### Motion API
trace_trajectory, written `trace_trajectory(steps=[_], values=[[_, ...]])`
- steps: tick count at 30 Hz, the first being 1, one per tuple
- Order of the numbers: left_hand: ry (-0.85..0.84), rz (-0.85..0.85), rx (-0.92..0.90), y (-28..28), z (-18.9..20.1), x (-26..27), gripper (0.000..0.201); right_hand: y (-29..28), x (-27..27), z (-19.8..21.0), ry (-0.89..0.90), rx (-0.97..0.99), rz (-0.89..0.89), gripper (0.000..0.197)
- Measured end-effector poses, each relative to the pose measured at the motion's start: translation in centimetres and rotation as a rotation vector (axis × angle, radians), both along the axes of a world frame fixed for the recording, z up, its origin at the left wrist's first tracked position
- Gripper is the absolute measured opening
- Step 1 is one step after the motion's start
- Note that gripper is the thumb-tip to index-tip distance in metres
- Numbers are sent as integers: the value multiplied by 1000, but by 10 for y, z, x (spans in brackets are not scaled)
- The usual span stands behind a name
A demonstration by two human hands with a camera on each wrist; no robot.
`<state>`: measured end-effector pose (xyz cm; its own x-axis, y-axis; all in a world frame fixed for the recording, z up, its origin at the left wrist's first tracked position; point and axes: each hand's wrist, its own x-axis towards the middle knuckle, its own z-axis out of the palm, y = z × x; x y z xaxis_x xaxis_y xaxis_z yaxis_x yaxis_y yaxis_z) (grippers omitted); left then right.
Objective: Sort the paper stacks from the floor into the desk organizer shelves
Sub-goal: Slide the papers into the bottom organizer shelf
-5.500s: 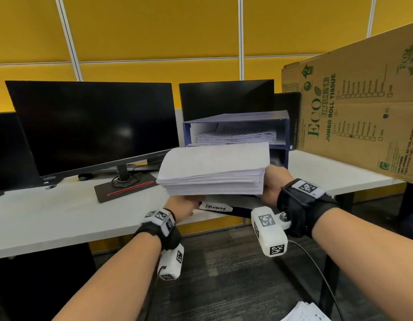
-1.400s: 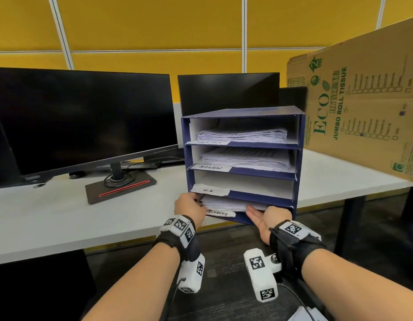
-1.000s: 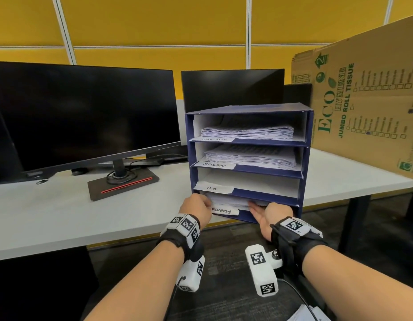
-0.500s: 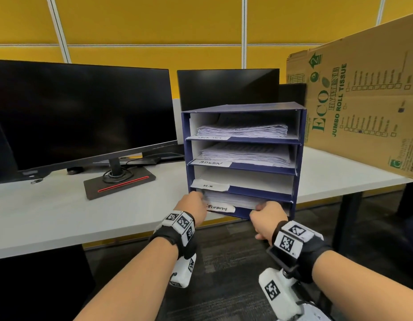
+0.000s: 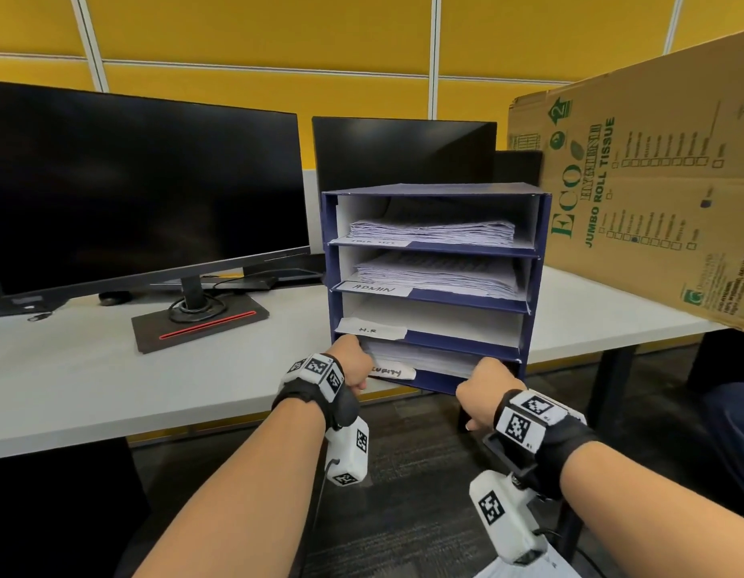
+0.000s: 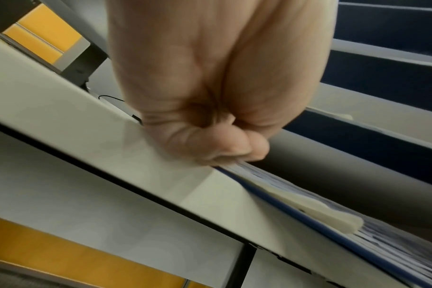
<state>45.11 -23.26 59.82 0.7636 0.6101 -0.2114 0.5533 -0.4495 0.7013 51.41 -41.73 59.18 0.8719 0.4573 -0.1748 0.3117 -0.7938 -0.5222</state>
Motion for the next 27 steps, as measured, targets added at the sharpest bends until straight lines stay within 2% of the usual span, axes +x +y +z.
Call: trace_trajectory(steps=[1,3,8,10,11,13,14,15,20,24,27], values=[[-25,16,-16,1,0,1,8,-2,0,2,-96,-122,74,42],[-54,27,-49,3,-2,2,13,0,-1,6,-226,-207,108,47],[-111,71,-82,7,-10,6,19,-3,-3,7,-235,-245,101,50],[-127,81,-74,8,-14,7,18,-10,-4,0,-206,-174,115,45],[-134,83,-66,10,-15,8,17,-13,-8,-2,-139,-112,66,40],[-147,82,-46,11,-17,10,16,-15,-5,-5,136,159,-96,22],[-153,80,-33,12,-19,10,16,-15,-2,-12,87,229,-120,17],[-158,78,-20,12,-20,11,17,-15,0,-14,35,209,-135,19],[-189,66,-3,11,-23,7,17,-6,6,-24,21,272,-200,30],[-236,24,0,10,-24,3,39,-5,9,-26,141,340,-245,26],[-247,27,14,11,-26,1,50,-5,8,-26,96,356,-264,29]])
